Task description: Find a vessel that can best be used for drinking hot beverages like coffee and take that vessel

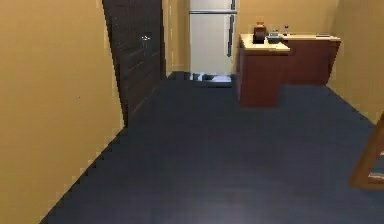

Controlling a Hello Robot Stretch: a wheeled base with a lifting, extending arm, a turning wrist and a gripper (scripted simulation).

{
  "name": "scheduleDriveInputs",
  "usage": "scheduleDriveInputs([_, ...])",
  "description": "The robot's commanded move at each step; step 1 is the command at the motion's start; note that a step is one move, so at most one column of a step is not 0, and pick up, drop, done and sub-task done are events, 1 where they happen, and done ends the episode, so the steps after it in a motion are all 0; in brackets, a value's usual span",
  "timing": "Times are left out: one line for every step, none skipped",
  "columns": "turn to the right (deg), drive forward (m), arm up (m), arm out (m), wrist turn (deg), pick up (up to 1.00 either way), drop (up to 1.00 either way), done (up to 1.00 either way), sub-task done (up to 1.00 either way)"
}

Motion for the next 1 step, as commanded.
scheduleDriveInputs([0.0, 1.00, 0.00, 0.00, 0.0, 0.00, 0.00, 0.00, 0.00])
